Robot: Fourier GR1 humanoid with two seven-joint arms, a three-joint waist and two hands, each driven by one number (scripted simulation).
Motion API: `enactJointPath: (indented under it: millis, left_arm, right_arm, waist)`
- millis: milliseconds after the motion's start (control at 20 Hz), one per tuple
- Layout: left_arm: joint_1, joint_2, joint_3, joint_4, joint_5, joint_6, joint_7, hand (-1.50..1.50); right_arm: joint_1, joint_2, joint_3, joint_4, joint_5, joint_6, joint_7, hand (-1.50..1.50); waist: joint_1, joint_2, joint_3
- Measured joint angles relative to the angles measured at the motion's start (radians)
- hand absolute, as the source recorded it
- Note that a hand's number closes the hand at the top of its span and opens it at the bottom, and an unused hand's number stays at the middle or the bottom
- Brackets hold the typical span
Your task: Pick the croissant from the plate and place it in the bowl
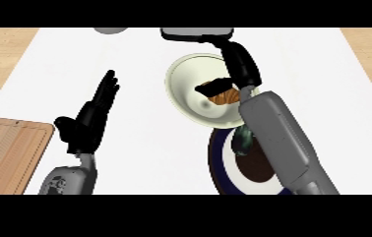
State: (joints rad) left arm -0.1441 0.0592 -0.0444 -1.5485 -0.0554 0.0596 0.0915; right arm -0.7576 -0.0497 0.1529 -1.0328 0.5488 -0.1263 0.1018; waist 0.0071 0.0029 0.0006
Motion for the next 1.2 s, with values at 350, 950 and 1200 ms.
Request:
enactJointPath:
  millis: [350, 950, 1200]
  left_arm:
    - [0.013, 0.003, 0.009, -0.012, 0.006, -0.006, -0.002, 0.00]
    - [0.024, -0.015, 0.000, -0.011, -0.012, 0.004, -0.014, 0.00]
    - [0.031, -0.015, 0.001, -0.023, -0.012, -0.001, -0.003, 0.00]
  right_arm:
    - [0.069, -0.014, -0.100, -0.143, -0.106, -0.014, -0.060, -1.50]
    - [0.215, -0.087, -0.244, -0.367, -0.371, 0.196, 0.002, -1.50]
    - [0.291, -0.140, -0.284, -0.426, -0.471, 0.307, -0.009, -1.50]
  waist:
    - [-0.008, -0.004, 0.000]
    - [-0.009, -0.004, 0.000]
    - [-0.008, -0.004, 0.000]
